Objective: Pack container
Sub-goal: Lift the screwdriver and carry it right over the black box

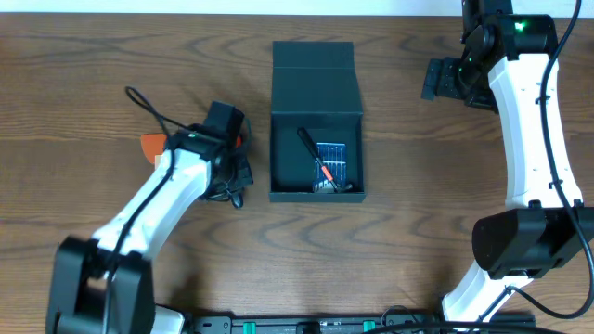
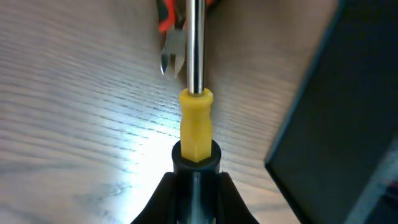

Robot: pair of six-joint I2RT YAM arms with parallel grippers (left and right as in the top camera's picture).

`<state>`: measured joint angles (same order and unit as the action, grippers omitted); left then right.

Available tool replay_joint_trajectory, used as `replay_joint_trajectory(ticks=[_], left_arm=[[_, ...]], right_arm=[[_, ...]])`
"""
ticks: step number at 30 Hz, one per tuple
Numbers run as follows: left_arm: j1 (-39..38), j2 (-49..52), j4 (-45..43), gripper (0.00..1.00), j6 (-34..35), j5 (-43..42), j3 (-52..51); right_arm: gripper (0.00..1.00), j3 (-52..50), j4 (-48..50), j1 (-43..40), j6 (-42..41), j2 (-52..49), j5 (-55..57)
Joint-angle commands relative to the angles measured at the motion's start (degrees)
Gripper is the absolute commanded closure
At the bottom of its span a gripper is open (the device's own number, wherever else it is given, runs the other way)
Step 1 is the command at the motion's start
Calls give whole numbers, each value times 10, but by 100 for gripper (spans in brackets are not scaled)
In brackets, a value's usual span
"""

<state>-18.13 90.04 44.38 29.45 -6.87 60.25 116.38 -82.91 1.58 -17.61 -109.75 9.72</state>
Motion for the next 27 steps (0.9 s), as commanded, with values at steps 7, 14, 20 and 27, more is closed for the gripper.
replay_joint_trajectory(ticks=[7,14,20,27], left_arm=[[-1,-112,-15,94,-59,50,24],[-1,-151,-67,94,-134,15,24],[-1,-152,-123,94,-205,-92,24],[-7,-151,-171,94,-233,-155,24]], right_arm=[[1,10,-1,0,-8,4,6],[1,10,-1,0,-8,4,6],[1,10,-1,0,-8,4,6],[1,10,-1,-1,-8,4,6]])
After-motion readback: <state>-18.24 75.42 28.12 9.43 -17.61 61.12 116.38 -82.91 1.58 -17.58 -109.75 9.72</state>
